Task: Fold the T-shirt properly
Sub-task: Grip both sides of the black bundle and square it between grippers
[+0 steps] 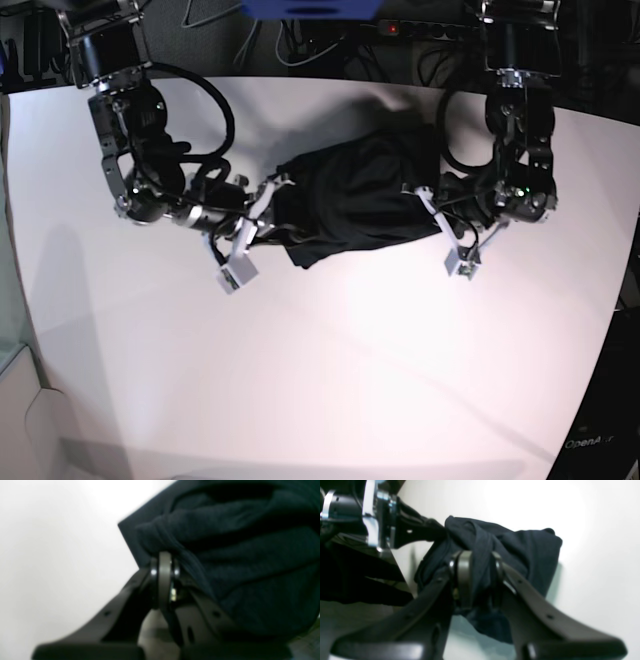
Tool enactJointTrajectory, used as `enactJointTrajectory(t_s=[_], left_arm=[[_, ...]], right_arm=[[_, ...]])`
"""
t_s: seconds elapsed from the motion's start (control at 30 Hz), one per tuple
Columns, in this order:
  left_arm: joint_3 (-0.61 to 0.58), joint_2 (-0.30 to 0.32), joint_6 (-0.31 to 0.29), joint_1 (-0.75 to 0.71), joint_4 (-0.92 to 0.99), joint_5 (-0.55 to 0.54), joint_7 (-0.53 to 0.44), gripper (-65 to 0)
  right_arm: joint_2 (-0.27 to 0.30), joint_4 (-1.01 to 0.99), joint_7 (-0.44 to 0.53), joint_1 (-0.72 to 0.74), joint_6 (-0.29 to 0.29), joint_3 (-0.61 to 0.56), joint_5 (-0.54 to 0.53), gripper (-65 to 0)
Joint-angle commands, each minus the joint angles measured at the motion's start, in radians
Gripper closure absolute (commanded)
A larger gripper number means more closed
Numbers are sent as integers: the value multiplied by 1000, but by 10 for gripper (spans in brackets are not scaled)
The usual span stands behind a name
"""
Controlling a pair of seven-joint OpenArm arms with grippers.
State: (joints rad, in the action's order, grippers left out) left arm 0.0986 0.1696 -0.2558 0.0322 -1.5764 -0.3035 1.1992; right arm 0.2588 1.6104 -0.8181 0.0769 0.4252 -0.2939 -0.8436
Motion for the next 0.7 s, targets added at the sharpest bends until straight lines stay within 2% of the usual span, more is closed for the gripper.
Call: enactJointTrajectory(t_s=[0.0,0.23,0.43,0.5,0.67], left_arm=[[3,17,2,19,11,-7,-22,0],[2,80,2,50,172,-7,-132,0],[0,83,2,81,256,-7,-180,0],[-26,87,2,97,265,-7,-178,0],[-75,87,2,100,265,-7,-178,0]], right_arm=[[15,18,24,17,-2,6,-21,-102],[35,17,23,-10,-1,109,-19,-102],[33,-23,24,-45,-1,154,-19,-102],[27,-63,26,-47,1,147,-19,-98],[-29,-112,26,-48,1,123,-18,-76]])
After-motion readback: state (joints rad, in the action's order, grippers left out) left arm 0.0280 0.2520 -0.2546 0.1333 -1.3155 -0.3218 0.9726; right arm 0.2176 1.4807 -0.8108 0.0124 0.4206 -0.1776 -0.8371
